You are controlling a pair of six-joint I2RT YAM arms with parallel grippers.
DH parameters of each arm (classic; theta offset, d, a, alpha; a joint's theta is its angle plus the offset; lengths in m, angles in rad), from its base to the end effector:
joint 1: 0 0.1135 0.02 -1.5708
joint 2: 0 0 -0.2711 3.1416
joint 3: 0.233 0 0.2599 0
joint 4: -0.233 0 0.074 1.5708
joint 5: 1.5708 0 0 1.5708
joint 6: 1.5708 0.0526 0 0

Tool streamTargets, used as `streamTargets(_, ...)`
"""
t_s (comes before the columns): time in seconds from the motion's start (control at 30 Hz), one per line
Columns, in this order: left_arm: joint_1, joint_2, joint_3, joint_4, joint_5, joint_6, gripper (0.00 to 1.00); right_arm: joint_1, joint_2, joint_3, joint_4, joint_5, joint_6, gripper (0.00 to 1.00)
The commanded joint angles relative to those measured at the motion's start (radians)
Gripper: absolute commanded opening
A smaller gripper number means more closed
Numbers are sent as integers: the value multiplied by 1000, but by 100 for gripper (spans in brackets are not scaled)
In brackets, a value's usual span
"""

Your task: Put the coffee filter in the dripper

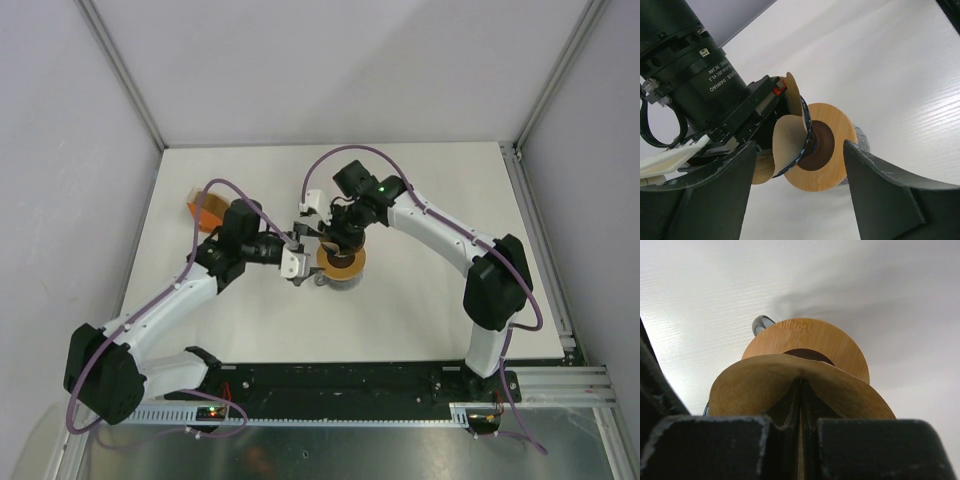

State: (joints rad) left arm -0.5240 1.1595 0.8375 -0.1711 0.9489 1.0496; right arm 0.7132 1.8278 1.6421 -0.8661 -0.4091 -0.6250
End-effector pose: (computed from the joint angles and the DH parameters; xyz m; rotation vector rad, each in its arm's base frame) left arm 0.2060 -0.1684 0.2894 1.6767 0.8859 -0.6175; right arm 0.2957 0.2835 0.2818 -1.7163 1.9408 0.5664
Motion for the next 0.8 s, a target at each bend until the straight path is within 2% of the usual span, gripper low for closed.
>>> streamTargets(0.0,-5,0,-1,65,-75,-25,73,8,9,29,15,-8,2,3)
streamTargets(0.17,-7,3,-2,64,-89,-28,55,9,-1,30,16,-9,-1,3)
streamTargets(0.37,-6,26,-10,65,-112,-5,51,11,-15,25,16,-11,-2,3)
streamTargets(0.43,-7,30,-10,65,-117,-1,47,10,-18,22,17,-13,-3,3)
streamTargets(0.6,-11,38,-5,64,-124,0,31,10,-26,22,22,-18,-5,3)
streamTargets(0.77,-14,39,-2,55,-120,0,23,8,-35,22,24,-18,-6,3)
